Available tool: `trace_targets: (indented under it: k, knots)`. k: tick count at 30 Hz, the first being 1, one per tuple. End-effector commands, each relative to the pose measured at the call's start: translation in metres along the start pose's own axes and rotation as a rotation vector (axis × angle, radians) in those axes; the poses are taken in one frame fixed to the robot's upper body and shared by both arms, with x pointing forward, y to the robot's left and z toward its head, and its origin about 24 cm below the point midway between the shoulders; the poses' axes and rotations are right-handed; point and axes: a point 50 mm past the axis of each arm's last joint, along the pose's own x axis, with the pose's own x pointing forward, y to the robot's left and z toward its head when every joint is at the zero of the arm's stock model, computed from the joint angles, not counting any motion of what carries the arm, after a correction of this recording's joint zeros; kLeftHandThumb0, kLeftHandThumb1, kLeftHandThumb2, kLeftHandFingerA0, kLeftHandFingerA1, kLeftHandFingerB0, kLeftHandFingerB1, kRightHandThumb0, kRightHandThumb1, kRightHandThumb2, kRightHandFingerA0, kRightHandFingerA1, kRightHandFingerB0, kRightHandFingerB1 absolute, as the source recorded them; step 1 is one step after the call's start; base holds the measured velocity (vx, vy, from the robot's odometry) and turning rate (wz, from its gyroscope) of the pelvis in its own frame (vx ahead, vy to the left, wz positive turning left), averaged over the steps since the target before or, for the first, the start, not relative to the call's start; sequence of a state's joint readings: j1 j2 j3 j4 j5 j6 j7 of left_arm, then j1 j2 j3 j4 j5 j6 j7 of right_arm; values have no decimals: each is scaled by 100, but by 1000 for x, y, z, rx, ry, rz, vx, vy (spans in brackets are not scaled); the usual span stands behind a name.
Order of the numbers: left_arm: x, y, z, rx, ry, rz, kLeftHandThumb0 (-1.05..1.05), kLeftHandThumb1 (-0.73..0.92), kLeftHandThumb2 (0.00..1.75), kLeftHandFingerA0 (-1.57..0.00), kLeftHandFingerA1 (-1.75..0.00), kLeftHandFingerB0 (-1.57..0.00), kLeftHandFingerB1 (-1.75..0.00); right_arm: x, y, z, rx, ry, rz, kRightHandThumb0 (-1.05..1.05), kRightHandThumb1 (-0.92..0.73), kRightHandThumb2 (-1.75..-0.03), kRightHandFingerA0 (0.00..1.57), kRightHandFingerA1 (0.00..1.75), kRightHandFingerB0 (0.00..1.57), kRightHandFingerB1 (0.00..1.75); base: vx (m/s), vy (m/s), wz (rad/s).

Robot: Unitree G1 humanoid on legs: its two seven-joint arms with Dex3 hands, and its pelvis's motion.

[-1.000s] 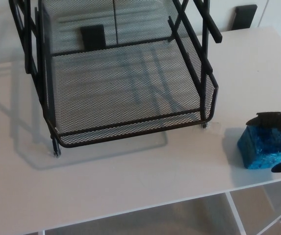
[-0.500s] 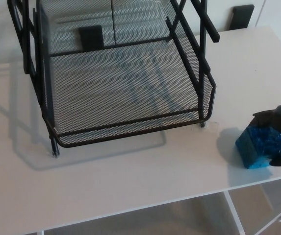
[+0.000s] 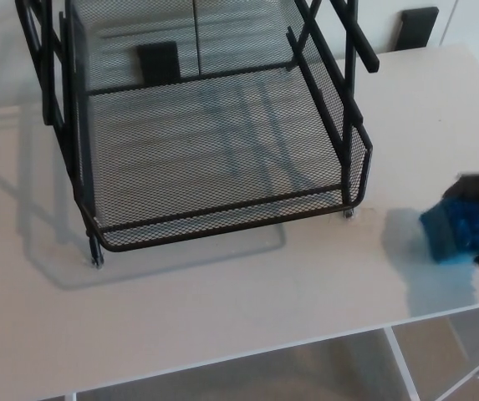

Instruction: The robot walks towards a desk on which a file tray is kept in the middle and a cube is kept to its right. The robot lifts the cube using its right hand and places it on the file tray.

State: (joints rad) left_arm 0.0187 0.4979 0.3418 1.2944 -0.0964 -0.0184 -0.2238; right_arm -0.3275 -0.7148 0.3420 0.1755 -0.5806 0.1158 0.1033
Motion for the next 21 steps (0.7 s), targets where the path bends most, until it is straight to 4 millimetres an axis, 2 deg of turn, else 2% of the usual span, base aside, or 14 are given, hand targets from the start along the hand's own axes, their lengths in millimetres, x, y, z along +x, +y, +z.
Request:
trace_targets:
  k: [1,4,7,8,10,11,12,13,14,15,18,19,20,21]
  knots:
    - [-1,5,2,4,-14,16,-72,67,159,-88,-126,-34,-98,-11,-97,-29,97,103,-443,-16,-74,-70,87,145,94,63,0,0,0]
    - [-1,4,1,14,-7,35,-68,66,157,-105,-133,-55,-106,-13,-150,-13,118,56,-594,-20,-71,-80,83,156,91,70,0,0,0]
    - [0,3,2,5,-9,36,-69,66,157,-103,-132,-54,-106,-15,-170,-3,144,-1,-655,-19,-70,-81,84,158,90,68,0,0,0]
    - [0,2,2,14,-10,35,-70,65,157,-106,-133,-51,-104,-19,-194,17,217,-77,-745,-24,-69,-77,90,159,90,71,0,0,0]
    - [0,1,4,2,-15,20,-70,66,159,-105,-133,-47,-103,-21,-210,37,238,-126,-784,-24,-72,-77,90,160,86,69,0,0,0]
    - [1,1,5,5,-12,24,-69,67,159,-100,-131,-46,-102,-21,-217,50,242,-184,-830,-24,-69,-75,91,150,87,68,0,0,0]
    - [1,0,5,7,-15,23,-69,67,159,-97,-129,-46,-102,-21,-221,59,254,-208,-826,-30,-56,-99,112,130,84,78,0,0,0]
    - [1,-1,7,12,-17,18,-68,68,160,-90,-126,-45,-102,-20,-224,69,264,-284,-864,-16,-67,-79,92,164,91,67,0,0,0]
    - [1,-1,8,19,-24,7,-70,68,161,-78,-121,-37,-99,-18,-227,78,284,-294,-854,-21,-68,-79,93,164,92,65,0,0,0]
    - [1,-1,9,20,-25,5,-70,68,161,-78,-121,-37,-99,-18,-227,78,287,-294,-853,-21,-68,-79,93,164,92,65,0,0,0]
    - [1,-3,7,37,-27,2,-72,65,160,-98,-132,-46,-104,-8,-225,116,352,-414,-856,-22,-67,-80,94,163,89,69,0,0,0]
    - [1,-2,7,21,-26,-5,-88,38,171,-66,-130,-51,-121,-5,-223,123,355,-448,-848,-23,-67,-79,91,166,89,70,0,0,0]
    - [1,-2,7,18,-27,-6,-88,40,169,-66,-128,-50,-120,-1,-219,130,394,-496,-837,-23,-65,-80,92,168,89,69,0,0,0]
    - [1,-2,7,17,-23,-3,-68,70,160,-85,-123,-38,-98,3,-216,138,392,-498,-805,-26,-67,-79,91,165,89,67,0,0,0]
